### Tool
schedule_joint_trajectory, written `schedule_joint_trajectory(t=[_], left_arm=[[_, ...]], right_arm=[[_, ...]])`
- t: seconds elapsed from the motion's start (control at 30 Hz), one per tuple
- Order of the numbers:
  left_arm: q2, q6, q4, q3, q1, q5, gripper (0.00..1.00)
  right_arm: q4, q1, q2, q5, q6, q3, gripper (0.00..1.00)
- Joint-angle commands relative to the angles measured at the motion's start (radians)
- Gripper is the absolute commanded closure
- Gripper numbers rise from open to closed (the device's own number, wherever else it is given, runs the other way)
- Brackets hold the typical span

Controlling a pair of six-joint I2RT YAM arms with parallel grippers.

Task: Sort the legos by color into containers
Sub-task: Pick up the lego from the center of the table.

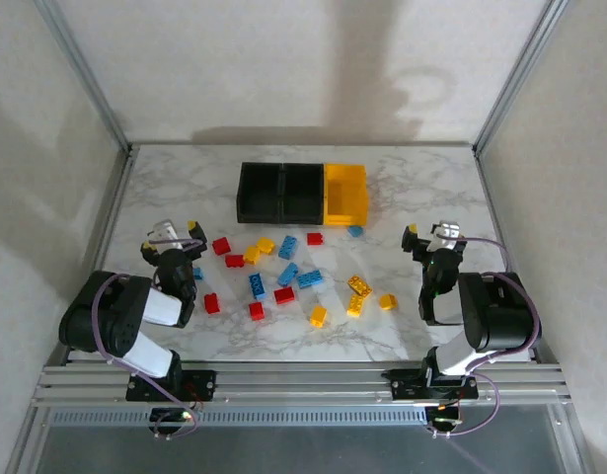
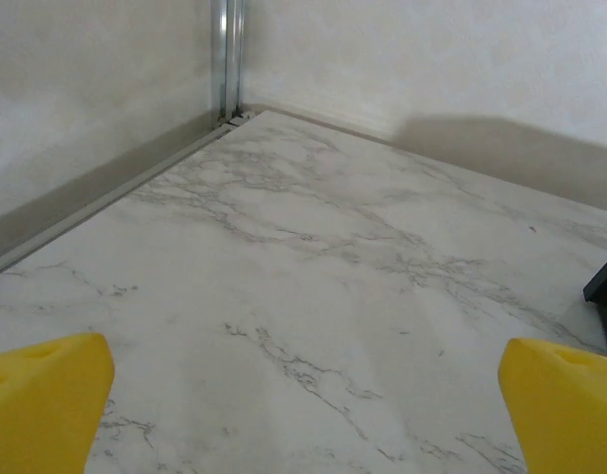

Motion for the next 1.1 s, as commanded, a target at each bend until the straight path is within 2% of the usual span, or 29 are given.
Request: schedule_joint_trajectory(t=[0.0,1.0,1.07], left_arm=[[0.001,0.005,0.047,0.006,0.002,0.014,0.01],[0.001,0.004,0.045,0.008,0.005,0.019,0.01],[-0.001,0.003,0.047,0.006,0.007,0.024,0.01]], right_arm=[[0.016,-0.004,0.000,-0.003,0.004,0.014,0.01],[0.020,-0.004,0.000,-0.002,0.004,0.014,0.01],[-0.058,-0.004,-0.046,0.018,0.013,0.040,0.01]])
